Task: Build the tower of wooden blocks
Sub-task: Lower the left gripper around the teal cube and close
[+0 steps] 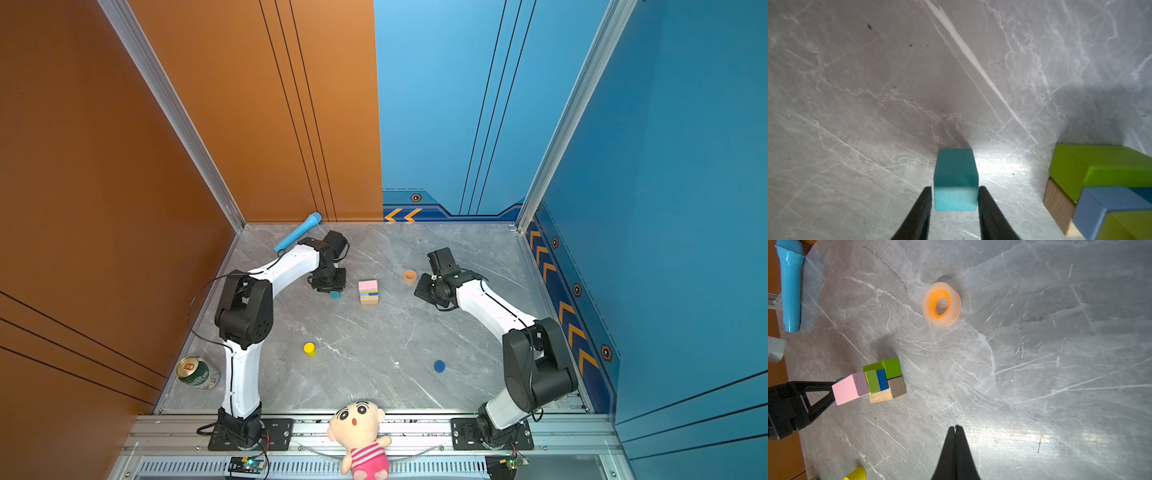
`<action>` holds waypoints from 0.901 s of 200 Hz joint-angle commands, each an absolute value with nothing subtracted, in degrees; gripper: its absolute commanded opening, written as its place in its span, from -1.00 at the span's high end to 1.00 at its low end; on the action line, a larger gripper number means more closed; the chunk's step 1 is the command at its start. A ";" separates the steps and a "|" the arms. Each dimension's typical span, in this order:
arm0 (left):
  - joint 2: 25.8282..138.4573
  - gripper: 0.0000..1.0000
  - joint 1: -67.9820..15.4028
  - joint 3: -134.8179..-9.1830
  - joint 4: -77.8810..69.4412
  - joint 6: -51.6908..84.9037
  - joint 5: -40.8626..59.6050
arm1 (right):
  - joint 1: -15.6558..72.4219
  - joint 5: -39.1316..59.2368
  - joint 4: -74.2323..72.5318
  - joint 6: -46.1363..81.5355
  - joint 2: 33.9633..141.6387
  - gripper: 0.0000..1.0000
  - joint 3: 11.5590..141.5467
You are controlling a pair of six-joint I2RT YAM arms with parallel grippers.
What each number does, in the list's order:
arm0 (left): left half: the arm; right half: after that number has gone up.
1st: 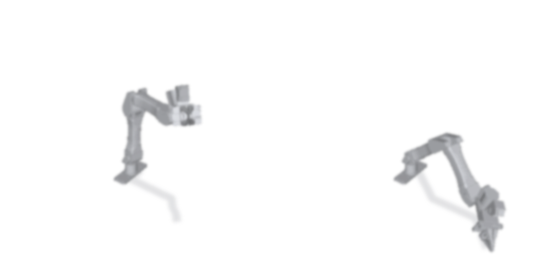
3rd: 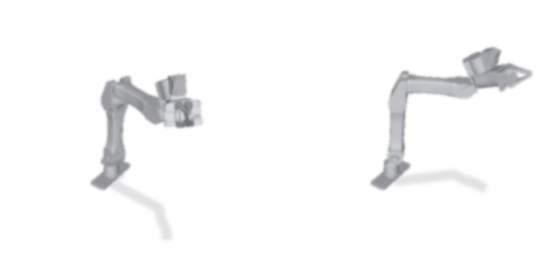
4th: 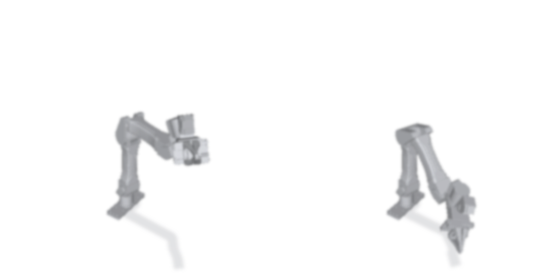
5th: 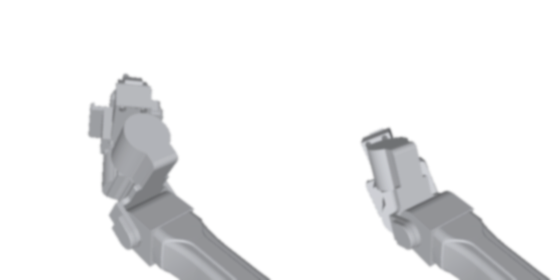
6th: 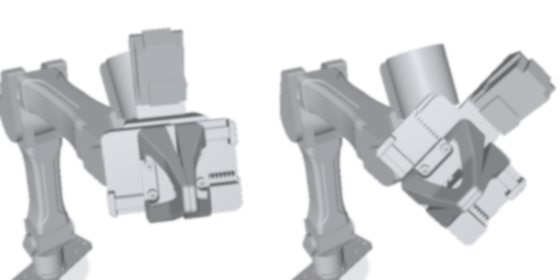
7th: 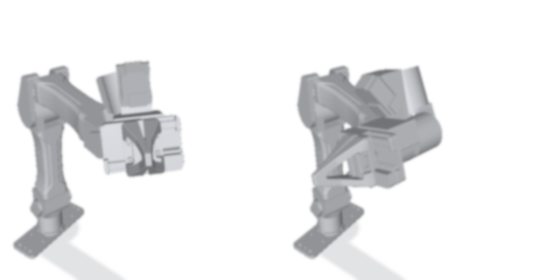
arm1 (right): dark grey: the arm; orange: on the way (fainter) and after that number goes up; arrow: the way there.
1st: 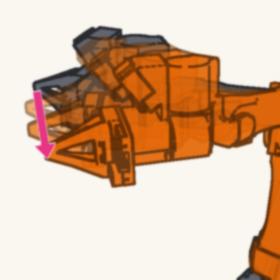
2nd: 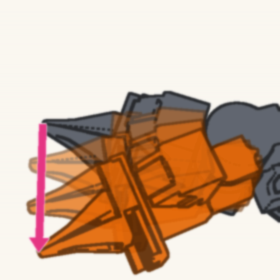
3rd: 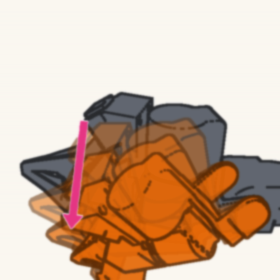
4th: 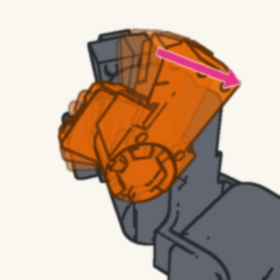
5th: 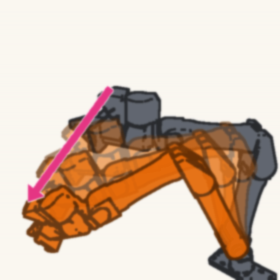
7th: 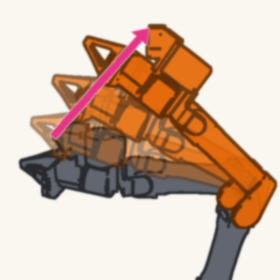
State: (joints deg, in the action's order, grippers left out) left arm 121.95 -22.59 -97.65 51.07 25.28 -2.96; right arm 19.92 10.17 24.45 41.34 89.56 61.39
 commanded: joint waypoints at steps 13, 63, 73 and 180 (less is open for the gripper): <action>123.66 0.15 -22.94 -98.80 52.39 25.38 -2.85 | 19.67 8.99 24.59 40.54 88.16 0.98 60.86; 123.99 0.19 -22.99 -98.88 52.45 25.31 -2.64 | 19.61 9.10 24.44 40.63 88.34 0.98 60.85; 124.08 0.22 -22.98 -98.88 52.39 25.27 -2.56 | 19.60 9.10 24.45 40.64 88.30 0.98 60.85; 120.07 0.72 -23.03 -99.71 54.63 21.61 -2.11 | 19.60 9.29 24.52 40.65 87.98 0.98 60.90</action>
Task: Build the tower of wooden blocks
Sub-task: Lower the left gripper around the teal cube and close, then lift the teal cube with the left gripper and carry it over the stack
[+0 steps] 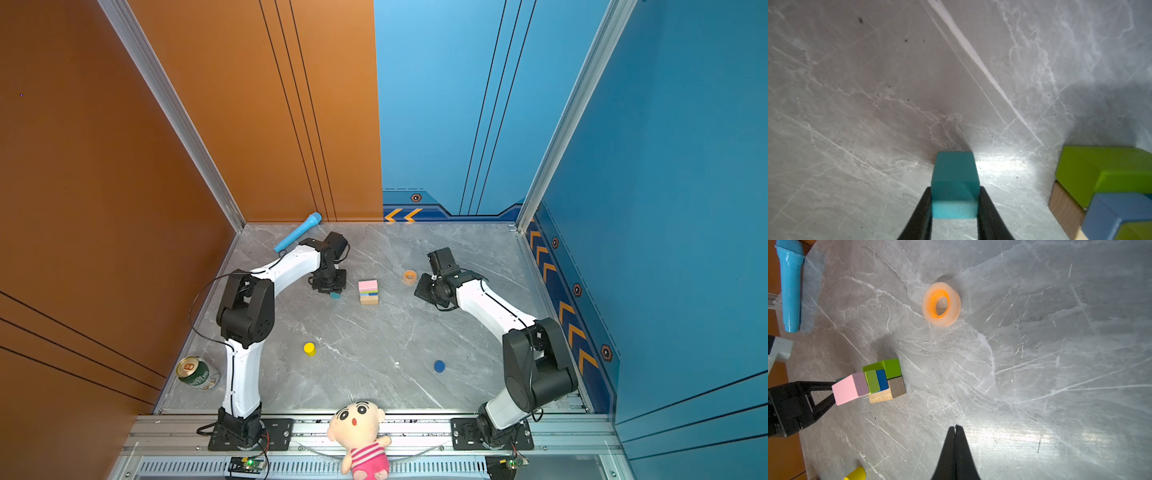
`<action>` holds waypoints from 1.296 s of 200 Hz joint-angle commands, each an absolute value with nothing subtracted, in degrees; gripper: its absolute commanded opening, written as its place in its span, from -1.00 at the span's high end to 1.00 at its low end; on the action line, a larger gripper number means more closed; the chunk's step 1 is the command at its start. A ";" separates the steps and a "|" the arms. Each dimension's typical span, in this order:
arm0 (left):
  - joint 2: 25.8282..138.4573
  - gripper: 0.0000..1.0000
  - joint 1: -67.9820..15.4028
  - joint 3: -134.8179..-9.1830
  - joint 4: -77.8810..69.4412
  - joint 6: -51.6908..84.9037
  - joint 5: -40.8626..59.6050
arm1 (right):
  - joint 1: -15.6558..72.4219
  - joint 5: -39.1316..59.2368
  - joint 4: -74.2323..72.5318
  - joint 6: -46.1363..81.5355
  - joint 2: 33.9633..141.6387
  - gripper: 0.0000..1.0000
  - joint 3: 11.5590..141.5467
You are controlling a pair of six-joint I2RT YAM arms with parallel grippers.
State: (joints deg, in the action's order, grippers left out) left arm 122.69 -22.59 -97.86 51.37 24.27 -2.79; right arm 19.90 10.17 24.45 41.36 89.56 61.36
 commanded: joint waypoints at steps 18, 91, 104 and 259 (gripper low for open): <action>117.33 0.72 -23.05 -100.23 55.88 19.86 -2.53 | 19.68 9.46 24.35 40.65 88.15 0.98 60.90; 110.17 0.71 -24.51 -109.02 64.63 11.76 -1.85 | 19.96 10.03 24.26 40.52 87.65 0.98 60.62; 110.02 0.71 -25.45 -111.96 66.97 10.65 -2.45 | 20.04 10.06 24.13 40.51 87.47 0.98 60.31; 122.38 0.63 -32.88 -132.95 80.07 -19.59 3.18 | 17.34 11.29 26.46 38.23 83.79 0.98 58.32</action>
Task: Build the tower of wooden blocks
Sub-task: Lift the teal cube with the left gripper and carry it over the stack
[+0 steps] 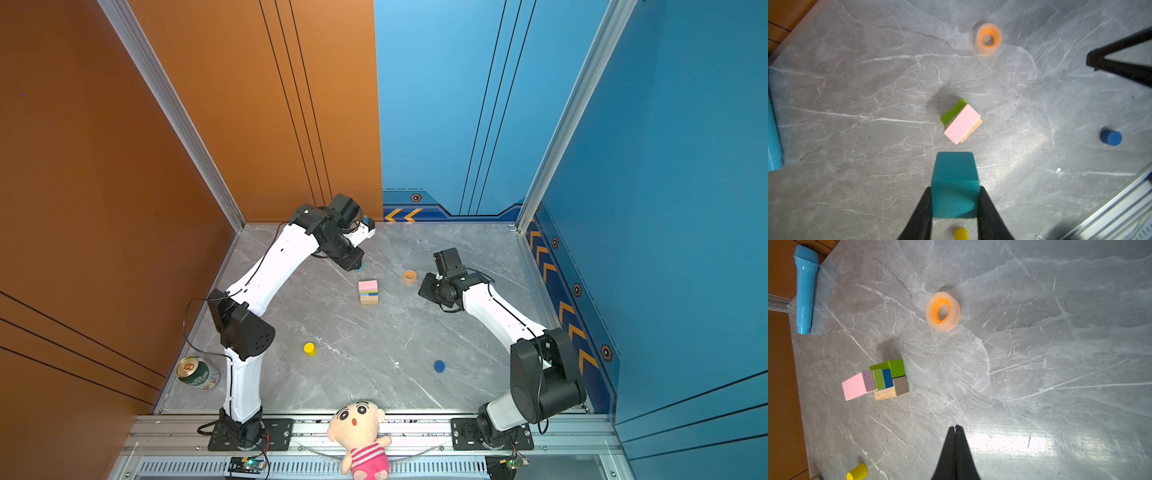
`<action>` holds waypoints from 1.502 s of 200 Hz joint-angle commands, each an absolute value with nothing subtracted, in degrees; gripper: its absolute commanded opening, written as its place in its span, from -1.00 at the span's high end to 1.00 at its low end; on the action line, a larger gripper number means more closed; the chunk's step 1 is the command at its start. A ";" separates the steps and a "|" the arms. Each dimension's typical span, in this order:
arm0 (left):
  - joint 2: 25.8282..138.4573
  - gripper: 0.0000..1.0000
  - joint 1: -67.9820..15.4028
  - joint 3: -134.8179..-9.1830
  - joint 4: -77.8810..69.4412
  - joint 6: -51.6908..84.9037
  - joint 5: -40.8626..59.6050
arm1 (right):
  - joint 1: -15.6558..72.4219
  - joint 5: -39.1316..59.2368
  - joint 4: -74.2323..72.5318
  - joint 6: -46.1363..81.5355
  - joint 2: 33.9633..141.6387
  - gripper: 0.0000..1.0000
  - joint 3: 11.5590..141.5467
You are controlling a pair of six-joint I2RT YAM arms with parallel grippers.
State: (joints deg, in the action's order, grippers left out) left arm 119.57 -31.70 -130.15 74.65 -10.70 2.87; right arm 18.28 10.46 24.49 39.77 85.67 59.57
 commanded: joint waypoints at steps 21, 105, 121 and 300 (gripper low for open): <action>123.83 0.63 -33.09 -133.45 80.07 -22.88 3.42 | 16.71 11.26 26.80 38.06 83.24 0.98 57.84; 129.35 0.62 -34.34 -136.58 80.07 -34.29 6.33 | 15.34 11.54 28.12 37.61 82.66 0.98 57.24; 130.03 0.62 -34.28 -136.80 79.98 -35.74 5.74 | 15.16 11.43 28.34 37.62 82.83 0.98 57.26; 135.66 0.65 -33.21 -139.54 79.80 -38.98 2.64 | 15.13 12.31 28.62 37.44 85.74 0.97 58.89</action>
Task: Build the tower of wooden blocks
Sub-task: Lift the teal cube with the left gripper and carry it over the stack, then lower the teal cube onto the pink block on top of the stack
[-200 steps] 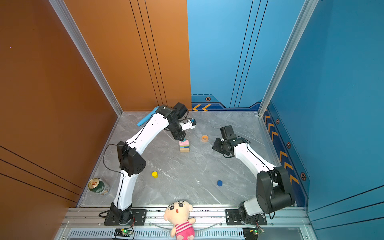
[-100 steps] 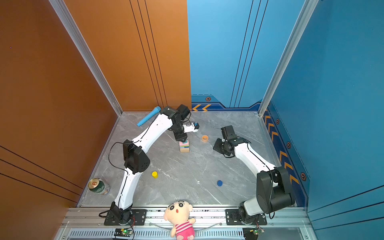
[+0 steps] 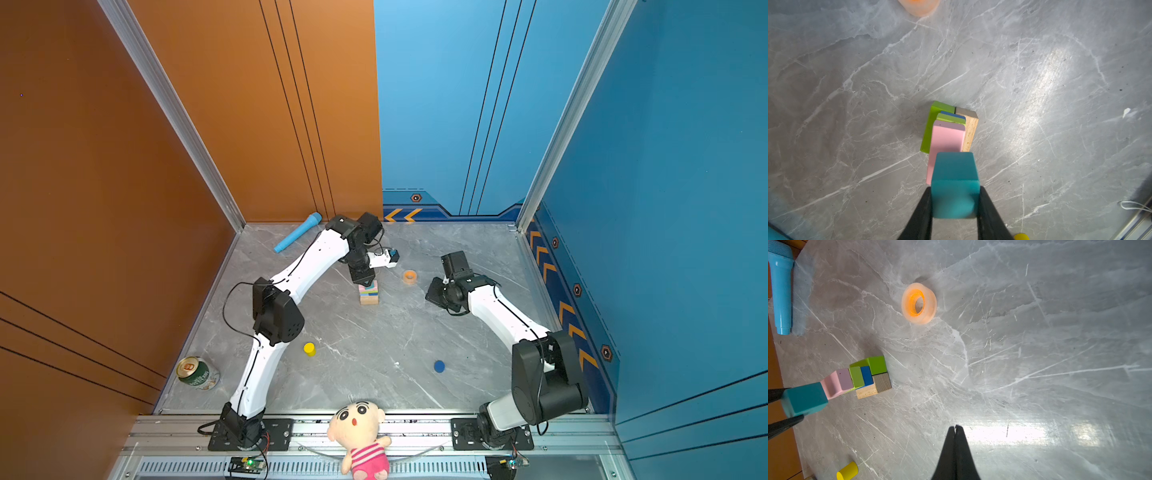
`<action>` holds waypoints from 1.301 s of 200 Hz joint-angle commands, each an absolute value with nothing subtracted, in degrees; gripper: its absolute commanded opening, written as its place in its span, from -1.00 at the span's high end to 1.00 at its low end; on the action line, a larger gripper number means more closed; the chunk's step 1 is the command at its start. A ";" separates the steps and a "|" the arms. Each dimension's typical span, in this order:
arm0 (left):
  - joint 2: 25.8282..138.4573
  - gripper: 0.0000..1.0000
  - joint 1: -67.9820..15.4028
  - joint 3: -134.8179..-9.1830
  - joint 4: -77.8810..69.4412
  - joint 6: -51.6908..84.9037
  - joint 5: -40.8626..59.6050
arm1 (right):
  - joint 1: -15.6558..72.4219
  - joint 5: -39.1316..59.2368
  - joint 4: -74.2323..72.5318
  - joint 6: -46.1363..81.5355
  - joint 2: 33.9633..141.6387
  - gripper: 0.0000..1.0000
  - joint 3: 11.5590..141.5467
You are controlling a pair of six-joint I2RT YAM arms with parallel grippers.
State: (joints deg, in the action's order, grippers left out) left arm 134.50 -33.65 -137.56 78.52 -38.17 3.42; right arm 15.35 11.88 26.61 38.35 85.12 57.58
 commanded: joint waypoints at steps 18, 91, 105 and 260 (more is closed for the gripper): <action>135.82 0.65 -33.02 -139.66 79.81 -39.18 2.87 | 15.17 12.24 28.56 37.43 85.78 0.97 58.99; 136.16 0.64 -32.17 -140.35 79.72 -39.83 4.02 | 15.30 12.48 28.83 37.44 86.70 0.97 59.91; 136.32 0.64 -32.17 -140.40 79.72 -39.94 4.13 | 15.39 12.48 28.76 37.44 86.92 0.97 59.95; 137.29 0.55 -32.74 -140.04 79.67 -39.90 4.36 | 15.78 12.57 28.48 37.62 87.32 0.98 59.80</action>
